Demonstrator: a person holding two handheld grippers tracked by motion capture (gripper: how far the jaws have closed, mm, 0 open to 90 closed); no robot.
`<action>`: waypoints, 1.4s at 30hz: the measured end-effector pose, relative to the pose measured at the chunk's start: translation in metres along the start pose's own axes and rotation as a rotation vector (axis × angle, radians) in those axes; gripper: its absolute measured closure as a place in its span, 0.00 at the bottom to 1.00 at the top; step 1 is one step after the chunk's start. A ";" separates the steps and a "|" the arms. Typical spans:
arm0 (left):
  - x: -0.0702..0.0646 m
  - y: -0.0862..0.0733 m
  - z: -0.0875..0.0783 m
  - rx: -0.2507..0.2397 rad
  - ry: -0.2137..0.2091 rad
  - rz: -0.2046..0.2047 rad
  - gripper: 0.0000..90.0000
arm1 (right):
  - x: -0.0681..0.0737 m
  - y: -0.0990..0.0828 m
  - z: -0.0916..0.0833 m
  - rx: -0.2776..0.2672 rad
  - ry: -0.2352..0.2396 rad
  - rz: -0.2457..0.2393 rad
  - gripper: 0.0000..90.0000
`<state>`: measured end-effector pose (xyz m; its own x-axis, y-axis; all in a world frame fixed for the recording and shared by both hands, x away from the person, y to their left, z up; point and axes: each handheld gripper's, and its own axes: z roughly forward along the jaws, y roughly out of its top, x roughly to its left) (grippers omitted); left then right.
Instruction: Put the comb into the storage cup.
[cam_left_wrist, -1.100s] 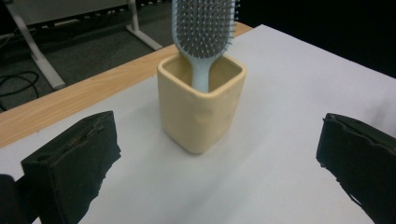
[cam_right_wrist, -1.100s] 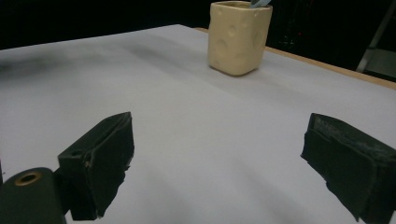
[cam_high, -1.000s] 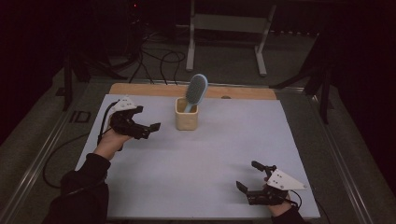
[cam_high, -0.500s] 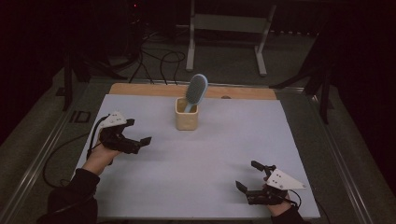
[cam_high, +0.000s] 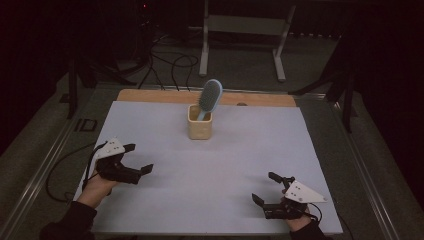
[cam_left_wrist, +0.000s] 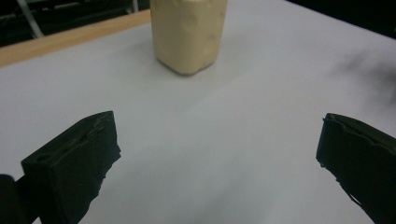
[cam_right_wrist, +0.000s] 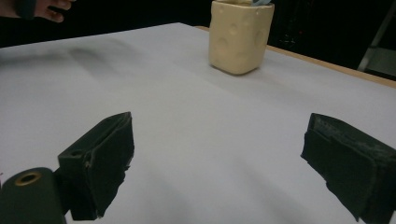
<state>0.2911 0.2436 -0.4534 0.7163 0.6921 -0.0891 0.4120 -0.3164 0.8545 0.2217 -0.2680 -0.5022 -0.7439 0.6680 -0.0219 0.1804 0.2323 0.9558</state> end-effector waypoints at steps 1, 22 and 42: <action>-0.001 -0.003 -0.001 0.003 0.003 0.002 0.00 | 0.000 0.000 0.000 0.001 0.000 -0.001 0.10; -0.007 -0.069 -0.016 0.055 0.051 -0.053 0.00 | 0.001 0.000 0.001 0.006 -0.001 -0.009 0.10; -0.027 -0.096 -0.032 0.089 0.142 -0.034 0.00 | 0.001 0.000 0.000 0.005 0.000 -0.013 0.10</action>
<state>0.2148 0.2759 -0.5167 0.6166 0.7864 -0.0386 0.4874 -0.3427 0.8031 0.2213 -0.2671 -0.5021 -0.7464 0.6646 -0.0341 0.1743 0.2447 0.9538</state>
